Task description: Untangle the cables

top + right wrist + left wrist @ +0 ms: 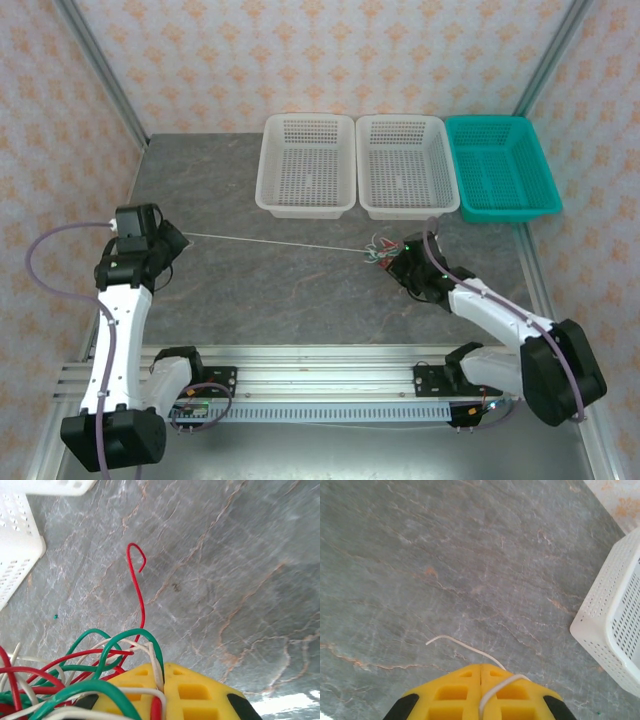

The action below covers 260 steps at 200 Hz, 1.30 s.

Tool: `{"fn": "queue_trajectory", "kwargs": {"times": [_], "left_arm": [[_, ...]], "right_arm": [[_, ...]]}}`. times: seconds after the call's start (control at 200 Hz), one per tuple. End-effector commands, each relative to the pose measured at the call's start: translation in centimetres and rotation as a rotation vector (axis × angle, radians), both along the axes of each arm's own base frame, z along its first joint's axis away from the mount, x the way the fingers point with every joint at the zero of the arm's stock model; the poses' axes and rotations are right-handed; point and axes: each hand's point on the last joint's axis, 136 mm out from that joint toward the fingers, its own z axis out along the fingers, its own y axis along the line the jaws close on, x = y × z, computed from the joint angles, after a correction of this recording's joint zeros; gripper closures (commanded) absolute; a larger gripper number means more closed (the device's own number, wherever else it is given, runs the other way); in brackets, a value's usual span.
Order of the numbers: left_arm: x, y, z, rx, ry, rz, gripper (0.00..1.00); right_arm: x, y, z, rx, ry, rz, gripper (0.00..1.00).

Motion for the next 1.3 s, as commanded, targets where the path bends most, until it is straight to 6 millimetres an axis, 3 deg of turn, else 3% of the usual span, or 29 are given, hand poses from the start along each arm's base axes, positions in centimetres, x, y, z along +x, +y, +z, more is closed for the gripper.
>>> {"fn": "queue_trajectory", "kwargs": {"times": [0.0, 0.14, 0.275, 0.355, 0.45, 0.55, 0.595, 0.711, 0.761, 0.856, 0.976, 1.101, 1.206, 1.296], "left_arm": [[2.6, 0.8, 0.2, 0.012, -0.116, 0.015, 1.00], [4.9, -7.5, -1.1, -0.011, -0.207, -0.302, 1.00], [4.5, -12.7, -3.3, 0.073, -0.204, -0.470, 0.99], [4.1, -14.3, -5.0, 0.087, -0.189, -0.505, 0.89], [3.3, -16.0, -6.2, 0.112, -0.177, -0.556, 0.66], [2.8, -17.4, -3.9, 0.232, -0.235, -0.649, 0.47], [2.7, -18.2, -1.5, 0.284, -0.316, -0.693, 0.44], [1.2, -22.5, 4.5, 0.390, -0.653, -0.896, 0.29], [0.5, -24.2, 5.8, 0.448, -0.750, -0.978, 0.29], [0.3, -27.1, 6.5, 0.538, -0.764, -1.129, 0.30], [1.3, -30.6, 6.2, 0.643, -0.728, -1.262, 0.37], [3.8, -32.6, 5.9, 0.721, -0.735, -1.261, 0.38], [4.4, -35.2, 4.8, 0.734, -0.717, -1.378, 0.42], [5.4, -36.2, 4.0, 0.746, -0.693, -1.402, 0.48]], "right_arm": [[-2.1, -5.2, -2.6, -0.196, 0.120, -0.106, 1.00], [-0.6, 0.3, 0.6, -0.044, 0.055, 0.179, 1.00], [0.4, 2.3, 4.1, 0.000, -0.005, 0.289, 1.00], [0.5, 3.0, 5.9, 0.001, -0.023, 0.352, 1.00], [0.6, 3.8, 7.8, 0.007, -0.038, 0.423, 1.00], [0.5, 4.2, 9.7, 0.000, -0.055, 0.477, 1.00], [0.4, 4.3, 10.5, -0.010, -0.061, 0.495, 1.00], [0.5, 4.3, 12.3, -0.025, -0.093, 0.521, 1.00], [0.6, 4.4, 12.8, -0.026, -0.104, 0.529, 1.00], [0.8, 4.8, 13.5, -0.012, -0.115, 0.543, 1.00], [0.5, 5.7, 14.1, 0.013, -0.123, 0.583, 1.00], [0.1, 6.2, 14.5, 0.008, -0.127, 0.607, 1.00], [-0.2, 6.6, 14.7, 0.008, -0.132, 0.621, 1.00], [-0.3, 6.8, 15.0, 0.003, -0.135, 0.630, 1.00]]}}
